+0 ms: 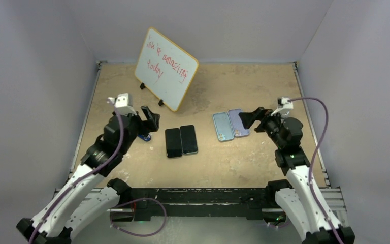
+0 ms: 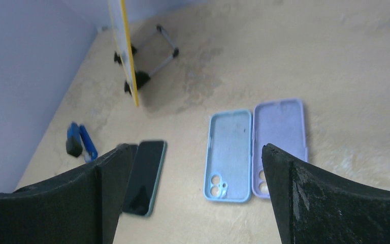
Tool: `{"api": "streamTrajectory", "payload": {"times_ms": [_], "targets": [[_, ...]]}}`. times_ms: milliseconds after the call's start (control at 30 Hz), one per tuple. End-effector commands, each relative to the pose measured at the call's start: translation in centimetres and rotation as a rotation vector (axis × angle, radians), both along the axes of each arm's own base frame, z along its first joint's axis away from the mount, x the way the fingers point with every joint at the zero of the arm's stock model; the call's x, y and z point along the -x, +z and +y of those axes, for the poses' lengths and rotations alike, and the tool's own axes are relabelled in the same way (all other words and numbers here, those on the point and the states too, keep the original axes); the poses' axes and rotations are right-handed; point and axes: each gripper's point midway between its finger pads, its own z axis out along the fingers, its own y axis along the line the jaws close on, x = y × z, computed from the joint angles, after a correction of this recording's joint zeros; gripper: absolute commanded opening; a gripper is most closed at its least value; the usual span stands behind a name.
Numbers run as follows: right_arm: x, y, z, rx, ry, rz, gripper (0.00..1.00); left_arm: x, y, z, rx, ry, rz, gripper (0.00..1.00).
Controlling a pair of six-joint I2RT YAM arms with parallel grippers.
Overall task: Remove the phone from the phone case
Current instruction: Reset both arms
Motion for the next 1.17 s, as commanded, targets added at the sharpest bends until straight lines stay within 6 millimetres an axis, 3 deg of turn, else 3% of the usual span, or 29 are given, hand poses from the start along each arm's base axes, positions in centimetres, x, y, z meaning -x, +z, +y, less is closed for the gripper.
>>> {"api": "streamTrajectory", "payload": {"times_ms": [0, 200, 267, 400, 533, 700, 900, 1133], "targets": [[0.9, 6.6, -2.5, -0.011, -0.142, -0.181, 0.99, 1.5, 5.7, 4.8, -0.108, 0.117, -0.134, 0.84], [4.3, 11.3, -6.4, 0.051, -0.323, -0.312, 0.99, 4.4, 11.4, 9.9, -0.178, 0.246, -0.299, 0.87], [5.5, 13.1, -7.5, 0.109, -0.356, -0.358, 0.99, 5.4, 12.5, 11.4, -0.179, 0.288, -0.354, 0.87], [7.2, 14.8, -9.7, 0.208, -0.441, -0.371, 0.99, 7.3, 13.7, 13.8, -0.155, 0.364, -0.458, 0.87], [8.0, 14.7, -11.5, 0.26, -0.523, -0.369, 0.99, 7.9, 13.2, 14.6, -0.125, 0.401, -0.519, 0.87], [8.1, 13.1, -12.7, 0.301, -0.587, -0.372, 0.99, 8.5, 12.5, 15.9, -0.125, 0.462, -0.549, 0.87], [8.1, 12.1, -13.0, 0.306, -0.612, -0.374, 0.99, 8.8, 11.7, 16.3, -0.113, 0.483, -0.582, 0.87], [8.5, 12.3, -13.0, 0.29, -0.613, -0.406, 0.99, 9.5, 11.7, 16.9, -0.09, 0.5, -0.614, 0.87]]}}
